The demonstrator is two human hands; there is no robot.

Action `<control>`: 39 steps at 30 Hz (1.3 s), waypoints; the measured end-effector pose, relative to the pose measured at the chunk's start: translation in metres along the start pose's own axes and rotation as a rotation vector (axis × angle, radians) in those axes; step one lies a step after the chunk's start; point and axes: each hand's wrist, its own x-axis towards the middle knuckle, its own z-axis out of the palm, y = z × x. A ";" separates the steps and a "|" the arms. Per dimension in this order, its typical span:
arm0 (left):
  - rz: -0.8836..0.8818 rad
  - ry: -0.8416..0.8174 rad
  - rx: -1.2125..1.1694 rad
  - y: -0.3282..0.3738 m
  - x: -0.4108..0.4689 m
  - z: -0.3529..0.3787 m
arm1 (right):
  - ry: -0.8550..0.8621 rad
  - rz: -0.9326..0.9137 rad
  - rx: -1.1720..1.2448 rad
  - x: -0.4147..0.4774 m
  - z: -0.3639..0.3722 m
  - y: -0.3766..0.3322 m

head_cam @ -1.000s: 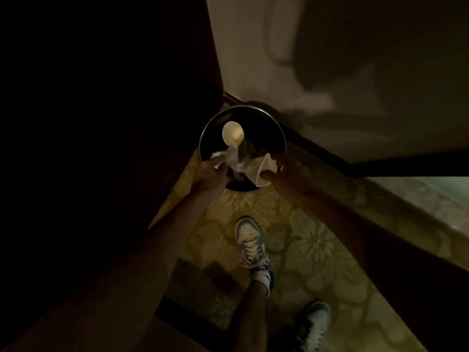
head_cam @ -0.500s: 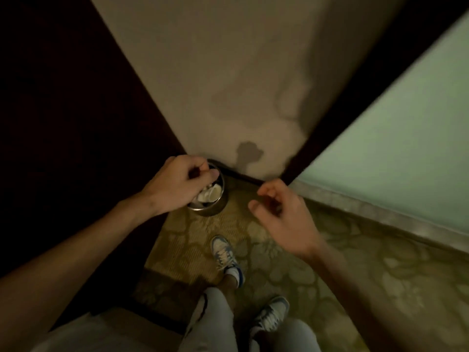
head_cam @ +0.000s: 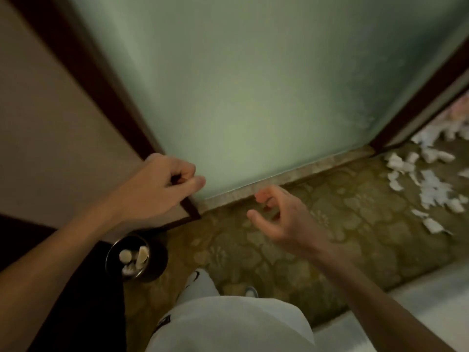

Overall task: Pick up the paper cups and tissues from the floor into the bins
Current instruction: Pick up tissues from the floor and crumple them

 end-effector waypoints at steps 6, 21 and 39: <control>0.272 -0.173 0.133 0.058 0.121 0.069 | 0.244 0.259 -0.167 -0.031 -0.061 0.071; 0.734 -0.630 0.123 0.139 0.411 0.267 | 0.585 0.956 0.039 -0.004 -0.167 0.222; 0.718 -1.048 0.587 0.282 0.628 0.550 | 0.786 1.289 0.318 -0.020 -0.323 0.473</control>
